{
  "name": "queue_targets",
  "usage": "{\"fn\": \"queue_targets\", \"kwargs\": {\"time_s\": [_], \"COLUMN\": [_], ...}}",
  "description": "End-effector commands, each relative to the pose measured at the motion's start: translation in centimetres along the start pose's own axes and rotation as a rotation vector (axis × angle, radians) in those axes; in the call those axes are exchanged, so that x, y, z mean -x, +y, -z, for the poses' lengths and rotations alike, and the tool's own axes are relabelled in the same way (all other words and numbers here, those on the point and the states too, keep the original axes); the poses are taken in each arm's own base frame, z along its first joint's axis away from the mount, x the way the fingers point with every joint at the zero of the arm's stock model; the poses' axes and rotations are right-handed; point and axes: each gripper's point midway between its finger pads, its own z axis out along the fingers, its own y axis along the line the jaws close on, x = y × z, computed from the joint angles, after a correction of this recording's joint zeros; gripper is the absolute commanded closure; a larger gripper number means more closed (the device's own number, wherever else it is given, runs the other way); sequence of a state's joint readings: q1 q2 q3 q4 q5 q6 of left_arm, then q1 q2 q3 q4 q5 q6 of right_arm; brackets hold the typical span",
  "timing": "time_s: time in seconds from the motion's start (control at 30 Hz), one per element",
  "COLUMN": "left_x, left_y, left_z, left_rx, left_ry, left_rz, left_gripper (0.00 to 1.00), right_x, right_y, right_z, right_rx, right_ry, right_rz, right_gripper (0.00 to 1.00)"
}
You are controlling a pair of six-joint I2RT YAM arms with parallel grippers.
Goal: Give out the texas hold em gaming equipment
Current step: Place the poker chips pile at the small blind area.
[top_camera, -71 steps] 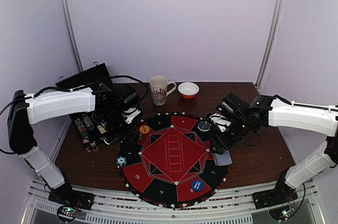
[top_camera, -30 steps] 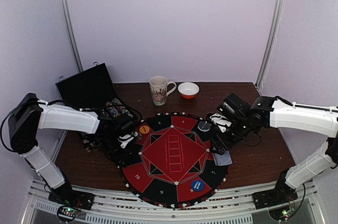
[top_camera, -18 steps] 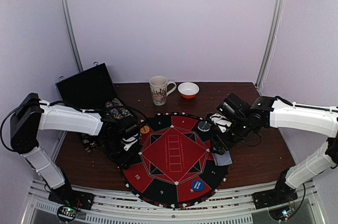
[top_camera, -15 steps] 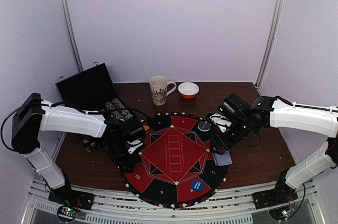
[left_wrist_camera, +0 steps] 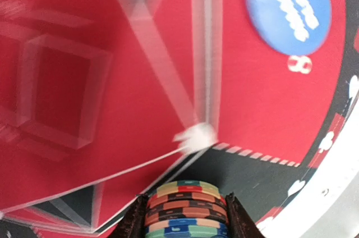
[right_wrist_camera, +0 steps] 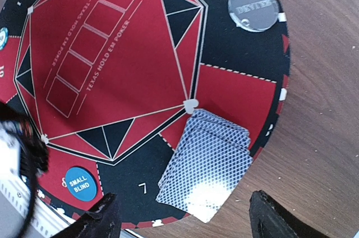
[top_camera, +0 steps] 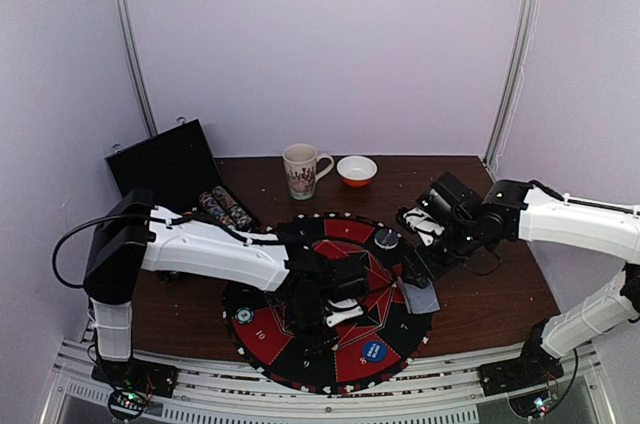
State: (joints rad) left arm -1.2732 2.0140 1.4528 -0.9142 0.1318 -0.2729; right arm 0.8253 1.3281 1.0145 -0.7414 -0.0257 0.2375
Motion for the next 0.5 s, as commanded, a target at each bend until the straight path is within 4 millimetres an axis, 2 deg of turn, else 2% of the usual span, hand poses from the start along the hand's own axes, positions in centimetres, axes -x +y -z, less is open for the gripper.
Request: {"fn": "queue_targets", "kwargs": {"time_s": [0.0, 0.13, 0.27, 0.47], "left_x": [1.0, 2.1, 2.3, 1.0], "left_y": [-1.7, -3.2, -4.9, -5.3], "left_z": [0.2, -0.1, -1.1, -1.2], "left_rx": [-0.034, -0.029, -0.035, -0.059], "left_ry": [0.016, 0.022, 0.056, 0.106], "left_rz": [-0.118, -0.221, -0.326, -0.388], "left_gripper": [1.0, 1.0, 1.0, 1.0], "right_x": [0.2, 0.1, 0.1, 0.2], "right_y": [-2.0, -3.2, -3.4, -3.9], "right_z": [1.6, 2.1, 2.3, 2.7], "right_rx": [-0.073, -0.088, -0.086, -0.105], "right_ry": [-0.04, -0.059, -0.065, -0.067], "right_rz": [-0.058, -0.116, -0.126, -0.138], "right_gripper": [0.19, 0.19, 0.18, 0.18]}}
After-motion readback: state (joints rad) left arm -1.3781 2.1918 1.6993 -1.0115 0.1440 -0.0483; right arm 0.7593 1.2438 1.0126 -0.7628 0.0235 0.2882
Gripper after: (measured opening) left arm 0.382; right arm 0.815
